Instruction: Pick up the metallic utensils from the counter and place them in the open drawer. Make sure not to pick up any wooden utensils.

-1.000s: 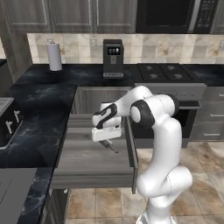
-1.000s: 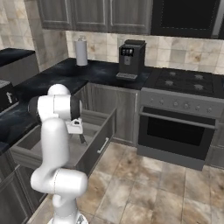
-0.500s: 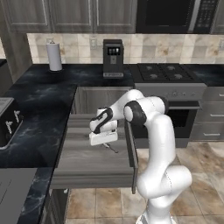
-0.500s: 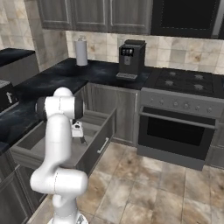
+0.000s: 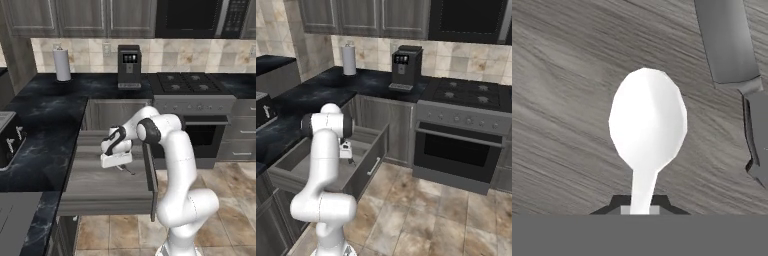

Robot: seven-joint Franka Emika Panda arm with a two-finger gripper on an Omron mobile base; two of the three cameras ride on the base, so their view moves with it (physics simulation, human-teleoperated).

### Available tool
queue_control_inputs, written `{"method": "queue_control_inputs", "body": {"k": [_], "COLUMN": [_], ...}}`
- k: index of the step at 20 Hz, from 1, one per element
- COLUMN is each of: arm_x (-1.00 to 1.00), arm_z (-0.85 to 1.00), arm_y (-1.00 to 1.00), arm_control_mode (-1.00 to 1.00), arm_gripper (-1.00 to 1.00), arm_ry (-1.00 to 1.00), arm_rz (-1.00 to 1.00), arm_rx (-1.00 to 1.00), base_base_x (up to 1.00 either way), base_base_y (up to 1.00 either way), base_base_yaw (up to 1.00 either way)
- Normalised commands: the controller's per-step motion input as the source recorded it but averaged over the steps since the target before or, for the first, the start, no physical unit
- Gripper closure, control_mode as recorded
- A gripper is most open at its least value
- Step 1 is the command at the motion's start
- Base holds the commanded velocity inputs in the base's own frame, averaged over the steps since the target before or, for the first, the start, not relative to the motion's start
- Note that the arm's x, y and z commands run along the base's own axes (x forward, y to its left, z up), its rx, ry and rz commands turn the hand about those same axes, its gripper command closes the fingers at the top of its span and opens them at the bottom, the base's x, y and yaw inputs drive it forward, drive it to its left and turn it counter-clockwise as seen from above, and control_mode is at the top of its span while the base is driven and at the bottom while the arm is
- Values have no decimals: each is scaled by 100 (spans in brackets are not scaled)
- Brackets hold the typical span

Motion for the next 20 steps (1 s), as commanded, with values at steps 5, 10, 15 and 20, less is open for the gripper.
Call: {"method": "queue_control_inputs", "body": {"k": [5, 10, 15, 20], "arm_x": [38, 18, 17, 14], "arm_z": [-32, -46, -44, -34], "arm_y": [5, 14, 5, 1], "arm_control_mode": [-100, -100, -100, -100], "arm_gripper": [100, 100, 100, 100], "arm_ry": [0, 0, -1, 0], "arm_rz": [0, 0, 0, 0], "arm_rx": [0, -1, 0, 0], "base_base_x": [0, 0, 0, 0], "base_base_y": [0, 0, 0, 0], "base_base_yaw": [0, 0, 0, 0]}}
